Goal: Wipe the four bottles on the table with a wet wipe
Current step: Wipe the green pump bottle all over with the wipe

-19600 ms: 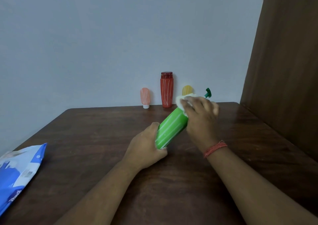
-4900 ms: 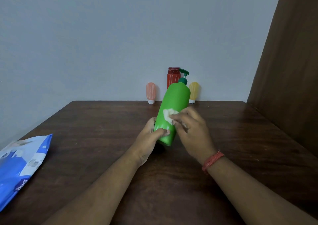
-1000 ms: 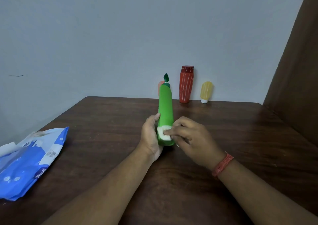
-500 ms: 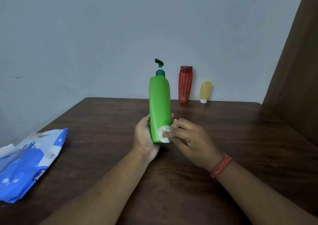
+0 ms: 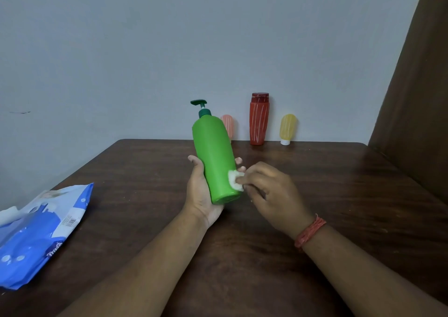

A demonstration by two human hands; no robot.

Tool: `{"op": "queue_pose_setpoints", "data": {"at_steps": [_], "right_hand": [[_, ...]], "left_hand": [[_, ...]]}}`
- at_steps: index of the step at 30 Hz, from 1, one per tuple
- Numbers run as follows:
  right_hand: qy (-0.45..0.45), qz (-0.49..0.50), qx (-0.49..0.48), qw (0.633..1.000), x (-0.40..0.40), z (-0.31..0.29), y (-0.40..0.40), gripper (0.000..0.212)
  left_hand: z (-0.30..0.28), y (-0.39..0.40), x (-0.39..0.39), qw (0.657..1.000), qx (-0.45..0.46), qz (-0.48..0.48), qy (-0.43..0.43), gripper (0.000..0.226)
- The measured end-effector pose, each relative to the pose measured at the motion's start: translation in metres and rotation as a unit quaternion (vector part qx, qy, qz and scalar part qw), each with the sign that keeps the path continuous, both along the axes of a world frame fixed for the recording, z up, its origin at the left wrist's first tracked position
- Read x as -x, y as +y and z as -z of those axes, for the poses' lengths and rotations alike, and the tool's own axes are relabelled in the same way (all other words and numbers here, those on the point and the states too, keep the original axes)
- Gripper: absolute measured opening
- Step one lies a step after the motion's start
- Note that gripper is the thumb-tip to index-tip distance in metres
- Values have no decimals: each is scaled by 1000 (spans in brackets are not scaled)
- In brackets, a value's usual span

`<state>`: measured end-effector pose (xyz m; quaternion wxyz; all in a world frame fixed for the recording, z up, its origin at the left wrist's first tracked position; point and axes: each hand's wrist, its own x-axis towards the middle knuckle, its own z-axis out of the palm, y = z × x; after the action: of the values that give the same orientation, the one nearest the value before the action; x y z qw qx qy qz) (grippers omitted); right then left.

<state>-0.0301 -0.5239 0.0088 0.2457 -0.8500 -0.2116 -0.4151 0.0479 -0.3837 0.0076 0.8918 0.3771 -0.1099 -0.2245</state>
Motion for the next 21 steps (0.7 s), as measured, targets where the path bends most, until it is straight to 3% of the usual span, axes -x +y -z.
{"op": "queue_pose_setpoints", "data": {"at_steps": [2,6,12,18,21], "right_hand": [[-2,15,-27,1000,1,0,-1,15],[13,-45,-10,999,6,-1,5,15],[-9,31,-87,996,-1,4,5,15],[29,-21,-91,995,3,6,9,11],[11,42,-121,992,-3,6,8,12]], "left_hand": [[1,-1,0,1000,9,9,5,93],[2,2,-3,1000,6,4,19,94],[0,-1,2,998,-20,42,36,90],[0,8,-3,998,2,41,36,93],[-1,4,2,997,-38,71,12,84]]}}
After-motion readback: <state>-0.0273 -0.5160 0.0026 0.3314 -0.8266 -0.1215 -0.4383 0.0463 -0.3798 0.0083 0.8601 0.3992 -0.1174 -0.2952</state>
